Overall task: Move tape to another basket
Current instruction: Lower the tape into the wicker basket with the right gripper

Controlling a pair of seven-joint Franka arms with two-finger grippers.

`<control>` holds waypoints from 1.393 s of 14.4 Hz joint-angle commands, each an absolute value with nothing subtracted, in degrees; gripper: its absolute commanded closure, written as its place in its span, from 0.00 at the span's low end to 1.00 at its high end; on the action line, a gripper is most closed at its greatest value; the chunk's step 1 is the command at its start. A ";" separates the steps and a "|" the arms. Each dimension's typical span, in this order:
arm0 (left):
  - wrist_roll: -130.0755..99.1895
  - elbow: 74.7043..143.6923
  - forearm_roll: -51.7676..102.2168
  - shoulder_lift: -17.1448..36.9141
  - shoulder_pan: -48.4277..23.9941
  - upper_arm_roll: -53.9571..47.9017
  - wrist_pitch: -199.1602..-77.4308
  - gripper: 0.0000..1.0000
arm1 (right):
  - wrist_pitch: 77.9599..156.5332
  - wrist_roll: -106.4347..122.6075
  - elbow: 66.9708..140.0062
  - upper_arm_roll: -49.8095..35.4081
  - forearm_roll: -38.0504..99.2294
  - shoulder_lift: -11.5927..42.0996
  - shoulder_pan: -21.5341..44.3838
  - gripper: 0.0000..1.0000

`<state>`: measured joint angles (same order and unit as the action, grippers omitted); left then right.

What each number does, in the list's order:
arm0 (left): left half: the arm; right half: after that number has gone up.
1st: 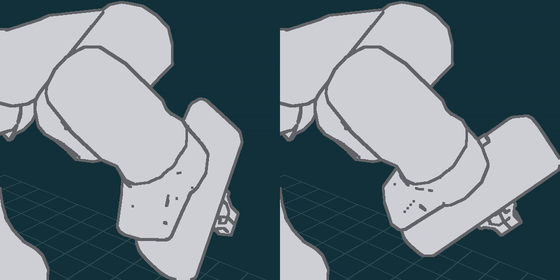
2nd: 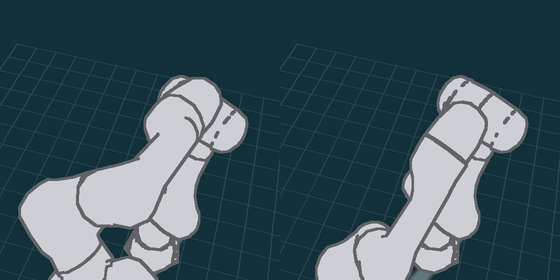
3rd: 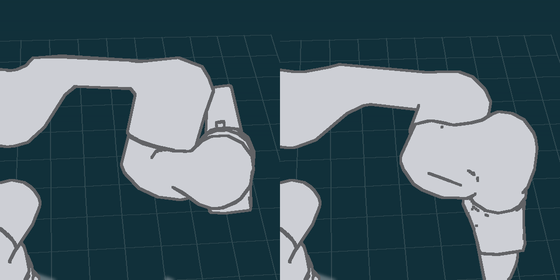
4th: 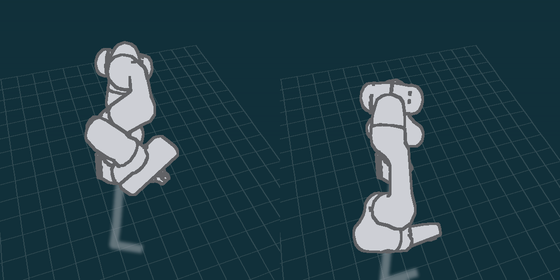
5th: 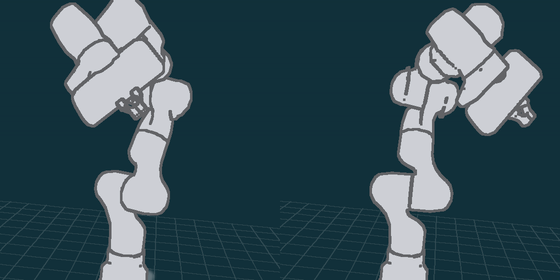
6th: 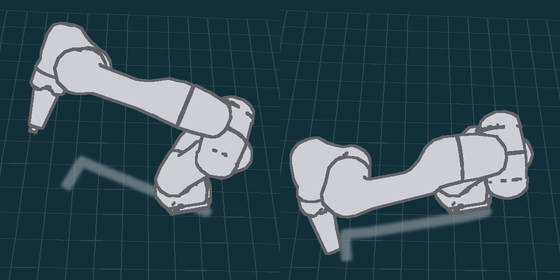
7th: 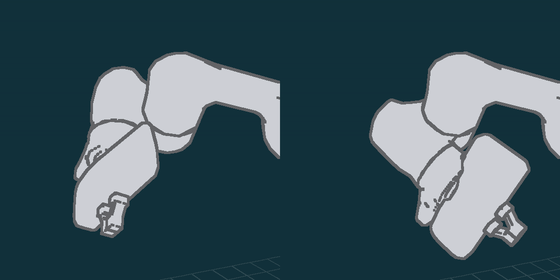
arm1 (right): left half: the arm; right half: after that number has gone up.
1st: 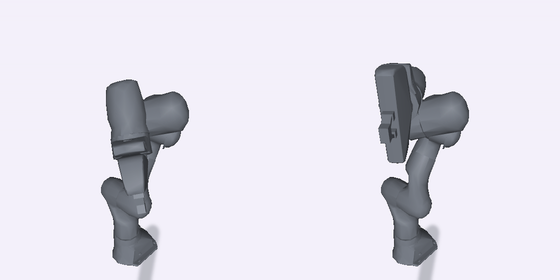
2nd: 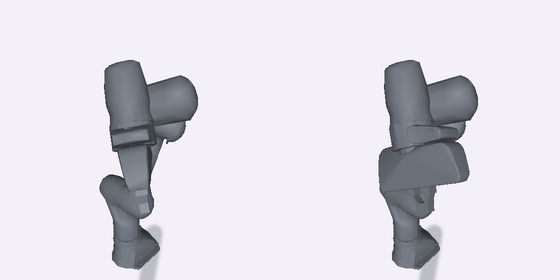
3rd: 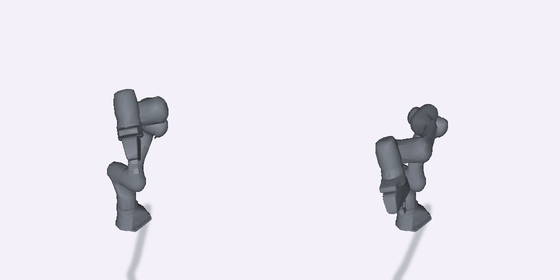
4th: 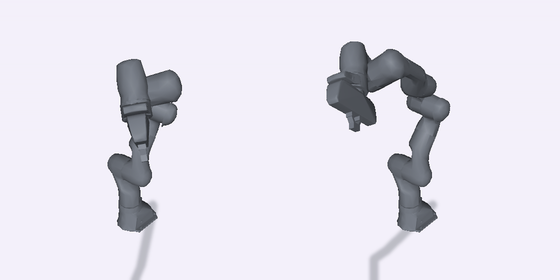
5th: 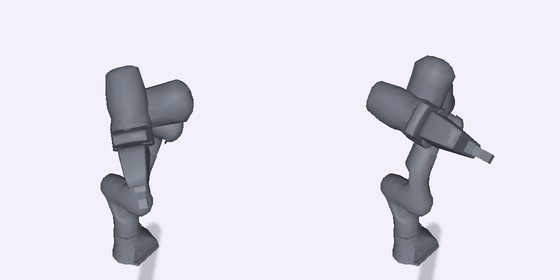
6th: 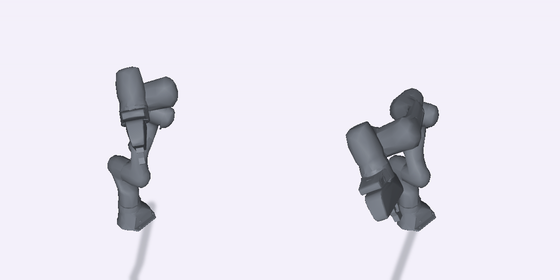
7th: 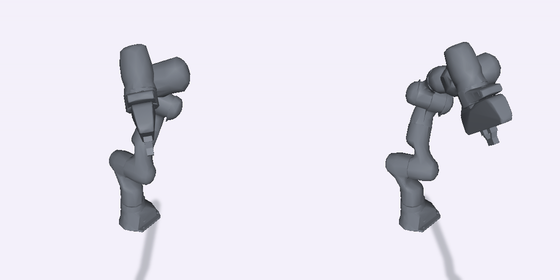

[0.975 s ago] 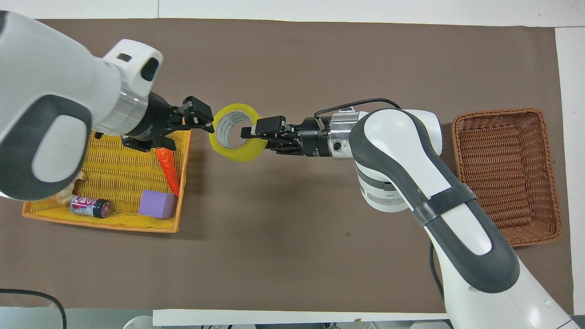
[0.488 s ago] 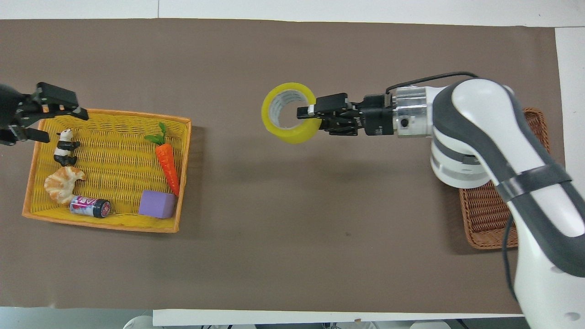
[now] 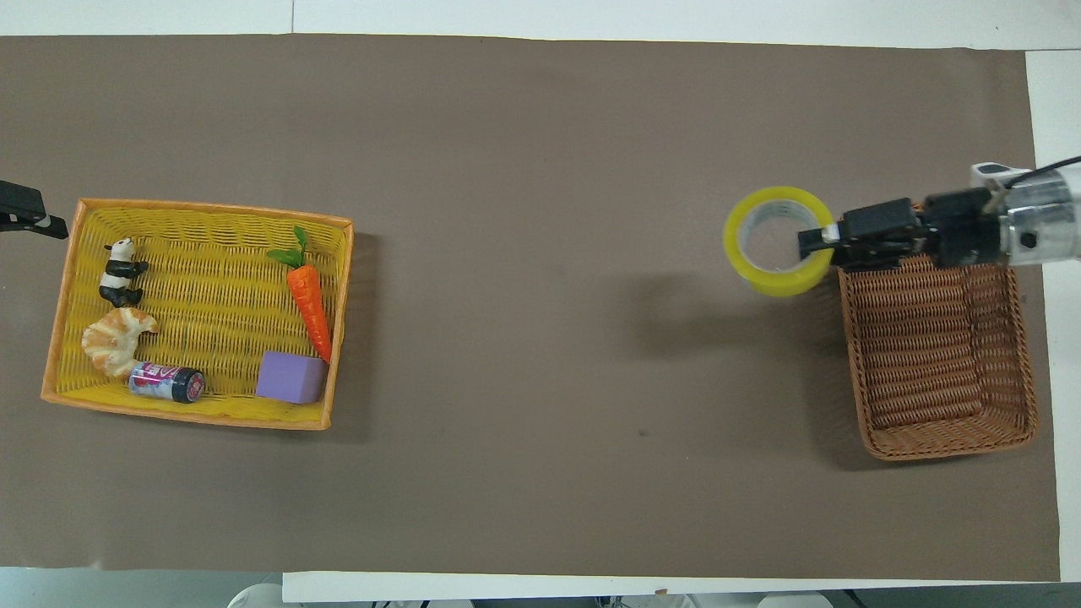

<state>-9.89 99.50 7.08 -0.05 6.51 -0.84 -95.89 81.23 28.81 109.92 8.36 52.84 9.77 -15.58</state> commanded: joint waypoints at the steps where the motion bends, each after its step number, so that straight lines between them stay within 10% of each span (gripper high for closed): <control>1: -9.58 100.20 5.98 -0.97 6.86 -1.49 -96.24 0.00 | 75.78 34.26 105.66 7.29 42.58 10.28 -23.70 0.86; 20: -8.44 97.65 -3.06 -1.76 0.10 -1.67 -95.89 0.00 | 88.15 55.98 112.24 7.29 32.70 18.01 -28.04 0.85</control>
